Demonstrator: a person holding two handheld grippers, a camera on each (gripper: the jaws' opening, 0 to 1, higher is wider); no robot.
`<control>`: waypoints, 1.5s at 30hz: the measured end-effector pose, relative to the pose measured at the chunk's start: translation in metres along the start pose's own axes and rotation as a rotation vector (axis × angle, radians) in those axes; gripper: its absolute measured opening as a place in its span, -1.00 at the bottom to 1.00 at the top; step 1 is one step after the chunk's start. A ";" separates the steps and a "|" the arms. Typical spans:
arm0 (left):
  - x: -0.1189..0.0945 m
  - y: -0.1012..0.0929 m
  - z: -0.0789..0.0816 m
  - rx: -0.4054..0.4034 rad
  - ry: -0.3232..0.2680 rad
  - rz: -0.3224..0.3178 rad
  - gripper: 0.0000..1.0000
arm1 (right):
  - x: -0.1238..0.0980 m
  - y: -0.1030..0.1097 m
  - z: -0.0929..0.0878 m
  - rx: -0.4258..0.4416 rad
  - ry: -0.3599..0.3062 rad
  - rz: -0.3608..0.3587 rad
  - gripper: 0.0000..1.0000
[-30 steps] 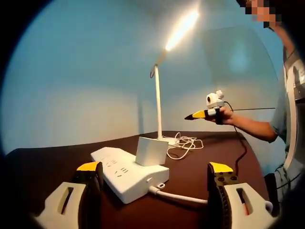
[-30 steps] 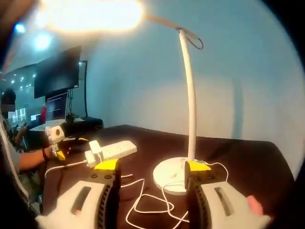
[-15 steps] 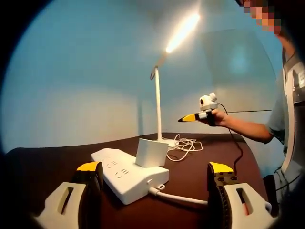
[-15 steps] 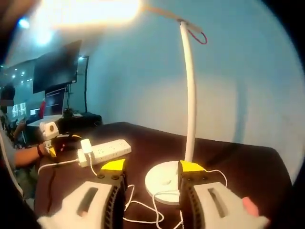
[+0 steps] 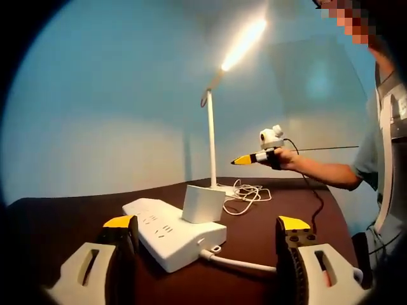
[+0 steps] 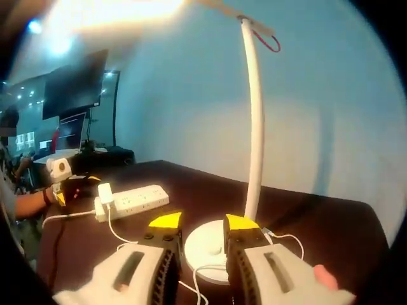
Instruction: Insert the desk lamp plug into the socket, turn on the power strip switch, turn on the lamp switch, then turn off the lamp switch, turn off the power strip switch, and remove the plug from the socket.
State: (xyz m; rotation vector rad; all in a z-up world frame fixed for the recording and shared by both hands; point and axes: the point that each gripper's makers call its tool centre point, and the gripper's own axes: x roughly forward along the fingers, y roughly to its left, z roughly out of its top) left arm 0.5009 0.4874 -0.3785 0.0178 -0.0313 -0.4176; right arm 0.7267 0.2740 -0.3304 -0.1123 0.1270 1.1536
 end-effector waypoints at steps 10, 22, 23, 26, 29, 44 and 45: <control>-0.001 0.001 0.004 -0.004 -0.021 0.001 0.74 | 0.020 -0.006 -0.003 -0.020 0.017 0.007 -0.78; -0.001 0.001 0.003 0.007 -0.013 0.000 0.73 | 0.035 -0.010 -0.019 0.000 0.020 0.006 -0.93; -0.001 0.001 0.003 0.007 -0.015 0.000 0.73 | 0.036 -0.011 -0.020 0.003 0.021 0.005 -0.93; -0.001 0.000 0.004 0.005 -0.017 0.000 0.73 | 0.038 -0.013 -0.026 0.015 0.023 0.000 -0.93; -0.001 0.001 0.002 0.008 -0.011 0.003 0.73 | 0.038 -0.016 -0.036 0.017 0.038 -0.010 -0.93; -0.001 0.001 -0.001 0.019 0.008 0.010 0.71 | 0.045 -0.019 -0.063 0.040 0.094 -0.005 -0.93; -0.001 0.001 -0.002 0.019 0.009 0.010 0.71 | 0.045 -0.019 -0.064 0.041 0.096 -0.004 -0.93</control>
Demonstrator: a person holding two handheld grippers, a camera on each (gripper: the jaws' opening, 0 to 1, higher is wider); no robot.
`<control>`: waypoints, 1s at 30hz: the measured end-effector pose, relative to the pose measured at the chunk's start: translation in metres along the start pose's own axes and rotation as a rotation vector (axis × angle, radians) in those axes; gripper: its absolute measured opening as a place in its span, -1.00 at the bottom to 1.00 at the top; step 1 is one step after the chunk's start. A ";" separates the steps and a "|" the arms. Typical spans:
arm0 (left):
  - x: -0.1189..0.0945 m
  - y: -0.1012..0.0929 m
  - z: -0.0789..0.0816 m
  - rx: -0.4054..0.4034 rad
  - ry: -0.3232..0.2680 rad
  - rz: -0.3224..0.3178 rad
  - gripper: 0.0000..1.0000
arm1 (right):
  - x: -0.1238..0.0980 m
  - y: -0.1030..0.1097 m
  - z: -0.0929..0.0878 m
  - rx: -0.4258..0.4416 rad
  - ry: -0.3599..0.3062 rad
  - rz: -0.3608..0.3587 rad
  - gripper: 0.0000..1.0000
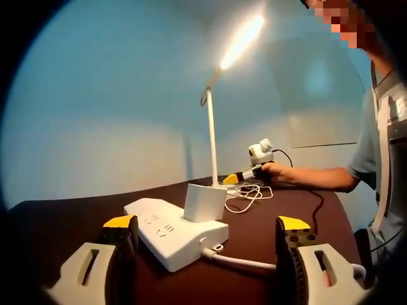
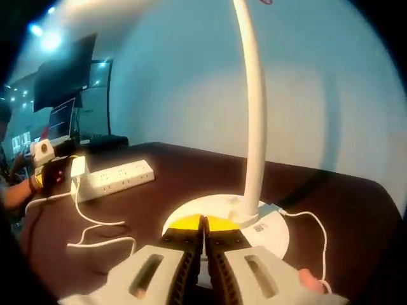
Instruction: Insert the desk lamp plug into the socket, turn on the power strip switch, turn on the lamp switch, then turn off the lamp switch, turn off the power strip switch, and remove the plug from the socket.
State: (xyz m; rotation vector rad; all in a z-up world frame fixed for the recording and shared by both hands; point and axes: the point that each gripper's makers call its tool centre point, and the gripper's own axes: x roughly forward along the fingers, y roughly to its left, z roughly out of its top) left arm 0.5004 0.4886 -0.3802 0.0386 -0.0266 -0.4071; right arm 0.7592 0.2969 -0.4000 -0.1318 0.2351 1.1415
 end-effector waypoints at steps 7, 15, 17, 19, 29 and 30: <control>0.000 0.002 -0.001 0.002 0.005 0.005 0.70 | 0.003 -0.002 -0.005 0.001 0.015 0.008 -0.93; 0.000 0.002 -0.002 0.006 0.011 0.004 0.69 | 0.004 0.003 -0.011 -0.013 0.035 0.001 -0.93; 0.000 0.002 -0.002 0.006 0.010 0.004 0.69 | 0.005 0.004 -0.012 -0.021 0.030 -0.003 -0.93; 0.000 0.002 -0.002 0.006 0.009 0.004 0.69 | 0.005 0.005 -0.012 -0.026 0.020 -0.010 -0.93; 0.001 0.001 -0.004 0.013 0.020 0.004 0.69 | 0.006 0.002 -0.011 -0.062 0.018 -0.033 -0.95; 0.001 0.001 -0.004 0.013 0.020 0.004 0.69 | 0.006 0.002 -0.010 -0.059 0.017 -0.034 -0.95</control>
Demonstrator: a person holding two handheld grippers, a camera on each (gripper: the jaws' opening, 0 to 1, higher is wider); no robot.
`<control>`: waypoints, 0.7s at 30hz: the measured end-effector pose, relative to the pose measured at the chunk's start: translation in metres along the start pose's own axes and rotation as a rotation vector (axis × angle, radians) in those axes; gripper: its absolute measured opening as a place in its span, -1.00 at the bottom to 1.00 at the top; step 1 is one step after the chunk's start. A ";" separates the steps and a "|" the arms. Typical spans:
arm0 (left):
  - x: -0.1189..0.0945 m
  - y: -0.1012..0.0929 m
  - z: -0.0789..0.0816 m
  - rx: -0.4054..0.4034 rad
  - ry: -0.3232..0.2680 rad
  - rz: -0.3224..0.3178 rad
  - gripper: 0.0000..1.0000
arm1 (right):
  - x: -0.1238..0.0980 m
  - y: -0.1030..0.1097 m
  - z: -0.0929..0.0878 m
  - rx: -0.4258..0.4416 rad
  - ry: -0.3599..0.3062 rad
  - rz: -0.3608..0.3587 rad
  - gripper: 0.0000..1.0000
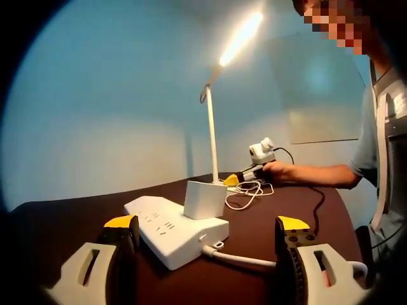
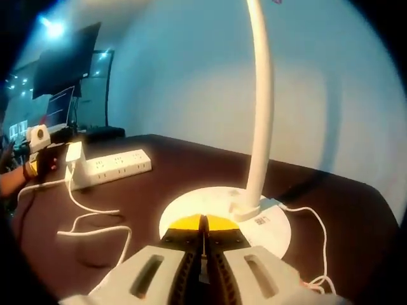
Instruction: Insert the desk lamp plug into the socket, turn on the power strip switch, turn on the lamp switch, then turn off the lamp switch, turn off the power strip switch, and remove the plug from the socket.
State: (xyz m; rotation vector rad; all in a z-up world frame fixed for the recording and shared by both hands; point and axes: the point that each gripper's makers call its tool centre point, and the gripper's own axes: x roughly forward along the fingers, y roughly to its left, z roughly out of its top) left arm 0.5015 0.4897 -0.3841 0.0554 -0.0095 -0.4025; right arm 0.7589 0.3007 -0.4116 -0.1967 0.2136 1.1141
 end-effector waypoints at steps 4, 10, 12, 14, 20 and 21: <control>0.000 0.001 0.000 -0.002 -0.003 0.002 0.69 | 0.000 -0.001 0.000 0.009 -0.008 -0.001 -0.94; 0.000 0.001 0.001 -0.003 -0.005 0.003 0.68 | 0.000 -0.002 0.003 0.026 -0.033 -0.017 -0.94; 0.000 0.001 0.000 -0.003 -0.004 0.004 0.68 | -0.002 -0.003 0.008 0.016 -0.046 -0.028 -0.94; 0.000 0.001 0.000 -0.003 -0.003 0.003 0.68 | -0.003 -0.005 0.010 0.023 -0.057 -0.030 -0.94; 0.000 0.001 0.000 -0.002 0.001 0.006 0.67 | -0.005 -0.004 0.007 0.018 -0.042 -0.029 -0.94; 0.000 0.001 0.000 -0.001 0.002 0.008 0.67 | -0.006 -0.002 0.007 0.018 -0.040 -0.026 -0.94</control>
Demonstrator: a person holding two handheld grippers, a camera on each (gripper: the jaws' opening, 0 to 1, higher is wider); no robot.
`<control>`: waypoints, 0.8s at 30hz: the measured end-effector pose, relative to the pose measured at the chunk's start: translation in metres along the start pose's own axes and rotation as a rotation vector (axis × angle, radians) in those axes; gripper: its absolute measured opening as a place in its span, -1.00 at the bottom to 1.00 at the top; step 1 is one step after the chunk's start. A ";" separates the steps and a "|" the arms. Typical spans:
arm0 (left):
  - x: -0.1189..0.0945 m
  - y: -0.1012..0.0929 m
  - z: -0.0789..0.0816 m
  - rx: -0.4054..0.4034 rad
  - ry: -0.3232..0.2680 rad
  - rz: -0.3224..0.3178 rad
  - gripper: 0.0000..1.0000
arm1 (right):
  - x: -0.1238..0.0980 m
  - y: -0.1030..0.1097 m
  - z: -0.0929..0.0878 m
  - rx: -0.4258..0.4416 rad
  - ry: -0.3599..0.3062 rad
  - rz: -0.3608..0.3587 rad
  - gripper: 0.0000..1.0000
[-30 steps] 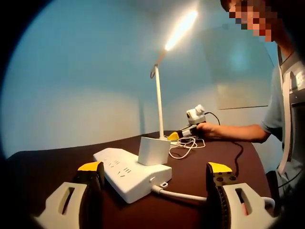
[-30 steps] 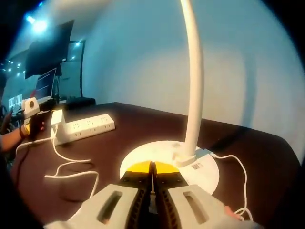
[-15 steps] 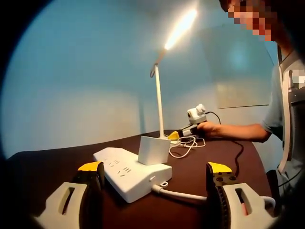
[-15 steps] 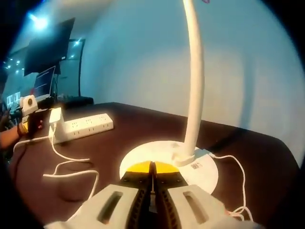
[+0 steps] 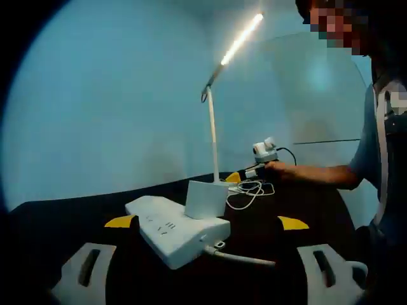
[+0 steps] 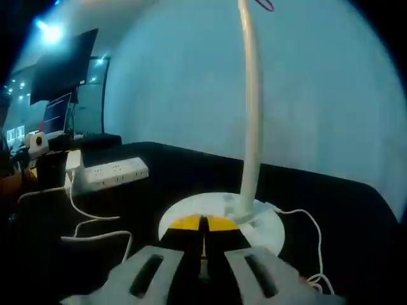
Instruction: Insert the desk lamp plug into the socket, turn on the power strip switch, turn on the lamp switch, then turn off the lamp switch, turn off the power strip switch, and remove the plug from the socket.
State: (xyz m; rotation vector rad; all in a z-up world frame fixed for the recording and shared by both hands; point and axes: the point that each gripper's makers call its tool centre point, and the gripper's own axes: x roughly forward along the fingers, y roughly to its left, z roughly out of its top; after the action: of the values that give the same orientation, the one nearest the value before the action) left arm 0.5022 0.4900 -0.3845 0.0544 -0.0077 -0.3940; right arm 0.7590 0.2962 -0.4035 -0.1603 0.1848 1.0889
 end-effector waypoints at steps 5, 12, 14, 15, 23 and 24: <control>0.000 0.001 -0.001 0.001 0.003 0.005 0.67 | -0.002 0.001 -0.002 -0.007 0.005 0.007 -0.94; 0.000 0.002 0.000 0.000 0.003 0.012 0.66 | -0.006 0.001 0.006 0.060 -0.040 0.035 -0.93; 0.000 0.003 0.000 -0.001 0.001 0.013 0.65 | -0.008 0.014 0.007 0.150 -0.042 0.106 -0.93; 0.000 0.003 0.000 -0.001 0.001 0.015 0.64 | -0.009 0.017 0.009 0.176 -0.047 0.121 -0.93; -0.001 0.008 0.001 -0.008 -0.007 0.028 0.65 | -0.018 0.033 0.031 0.216 -0.052 0.180 -0.74; -0.001 0.008 0.002 -0.012 -0.012 0.028 0.65 | -0.021 0.039 0.034 0.223 -0.053 0.198 -0.74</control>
State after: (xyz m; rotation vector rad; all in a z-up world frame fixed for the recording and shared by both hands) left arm 0.5043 0.4975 -0.3819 0.0398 -0.0178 -0.3664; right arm 0.7170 0.3035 -0.3674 0.0884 0.2772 1.2589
